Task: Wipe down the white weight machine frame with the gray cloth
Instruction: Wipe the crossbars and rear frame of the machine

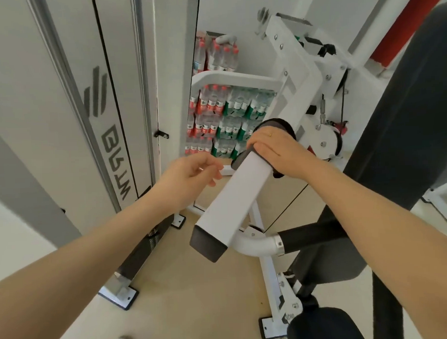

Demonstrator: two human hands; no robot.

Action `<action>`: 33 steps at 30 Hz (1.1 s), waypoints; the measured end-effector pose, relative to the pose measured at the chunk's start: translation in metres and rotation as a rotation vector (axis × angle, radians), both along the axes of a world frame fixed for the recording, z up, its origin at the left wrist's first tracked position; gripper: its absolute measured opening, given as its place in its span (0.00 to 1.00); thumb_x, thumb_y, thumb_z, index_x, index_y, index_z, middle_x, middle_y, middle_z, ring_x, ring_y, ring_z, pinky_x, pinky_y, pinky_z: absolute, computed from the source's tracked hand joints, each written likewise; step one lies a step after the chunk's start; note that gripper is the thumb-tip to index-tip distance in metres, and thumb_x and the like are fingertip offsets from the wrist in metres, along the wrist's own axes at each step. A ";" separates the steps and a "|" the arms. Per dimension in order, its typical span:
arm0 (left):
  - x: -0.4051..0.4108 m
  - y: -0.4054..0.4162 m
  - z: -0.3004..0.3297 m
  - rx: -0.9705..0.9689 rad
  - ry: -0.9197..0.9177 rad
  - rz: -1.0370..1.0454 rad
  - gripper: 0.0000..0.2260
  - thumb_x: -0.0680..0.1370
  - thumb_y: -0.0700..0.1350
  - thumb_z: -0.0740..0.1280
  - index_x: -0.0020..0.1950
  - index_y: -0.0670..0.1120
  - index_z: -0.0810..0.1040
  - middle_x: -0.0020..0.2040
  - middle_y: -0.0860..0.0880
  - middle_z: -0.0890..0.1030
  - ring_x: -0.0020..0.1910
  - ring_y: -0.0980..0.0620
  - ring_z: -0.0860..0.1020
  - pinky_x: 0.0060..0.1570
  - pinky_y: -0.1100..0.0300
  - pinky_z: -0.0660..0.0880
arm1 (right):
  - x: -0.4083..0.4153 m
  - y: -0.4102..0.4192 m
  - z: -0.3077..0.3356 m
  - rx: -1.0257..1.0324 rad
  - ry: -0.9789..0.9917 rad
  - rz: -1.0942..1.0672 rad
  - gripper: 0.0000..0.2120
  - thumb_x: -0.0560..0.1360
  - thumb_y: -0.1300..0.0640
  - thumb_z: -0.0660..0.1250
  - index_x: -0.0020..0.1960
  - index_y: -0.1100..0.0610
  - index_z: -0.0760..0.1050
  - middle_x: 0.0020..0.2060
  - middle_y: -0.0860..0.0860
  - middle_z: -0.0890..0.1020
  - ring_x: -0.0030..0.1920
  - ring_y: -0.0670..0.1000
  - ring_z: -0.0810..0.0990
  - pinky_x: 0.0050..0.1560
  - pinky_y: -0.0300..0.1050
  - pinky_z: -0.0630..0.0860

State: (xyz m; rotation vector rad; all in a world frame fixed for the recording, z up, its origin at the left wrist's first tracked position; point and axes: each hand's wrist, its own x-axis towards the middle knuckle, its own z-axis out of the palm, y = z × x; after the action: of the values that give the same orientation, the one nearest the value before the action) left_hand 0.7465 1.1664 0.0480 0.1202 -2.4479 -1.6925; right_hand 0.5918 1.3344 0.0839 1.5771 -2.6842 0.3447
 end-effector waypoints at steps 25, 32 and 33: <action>-0.106 0.004 0.012 0.171 -0.143 -0.262 0.06 0.76 0.39 0.64 0.51 0.46 0.78 0.49 0.49 0.81 0.48 0.53 0.79 0.48 0.66 0.74 | -0.006 0.013 -0.020 -0.137 -0.155 -0.174 0.21 0.78 0.53 0.48 0.63 0.57 0.72 0.64 0.49 0.73 0.72 0.49 0.56 0.70 0.44 0.49; -0.146 0.012 0.003 0.181 -0.152 -0.341 0.14 0.76 0.47 0.65 0.62 0.50 0.73 0.56 0.56 0.77 0.52 0.63 0.76 0.47 0.69 0.71 | -0.080 0.002 -0.007 -0.158 -0.081 -0.334 0.15 0.82 0.61 0.52 0.58 0.60 0.77 0.62 0.53 0.76 0.70 0.54 0.64 0.73 0.48 0.51; -0.150 0.012 0.003 0.201 -0.169 -0.351 0.14 0.76 0.47 0.66 0.61 0.50 0.73 0.55 0.57 0.77 0.51 0.63 0.76 0.48 0.69 0.72 | -0.091 0.003 -0.008 -0.144 -0.084 -0.384 0.16 0.82 0.60 0.51 0.60 0.59 0.76 0.65 0.53 0.73 0.72 0.54 0.61 0.73 0.50 0.51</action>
State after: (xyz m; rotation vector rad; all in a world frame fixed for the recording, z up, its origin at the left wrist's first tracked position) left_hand 0.5960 1.1789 0.0508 -0.1590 -2.5274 -2.1549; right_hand 0.5008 1.3371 0.0763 1.0024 -2.8636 0.5844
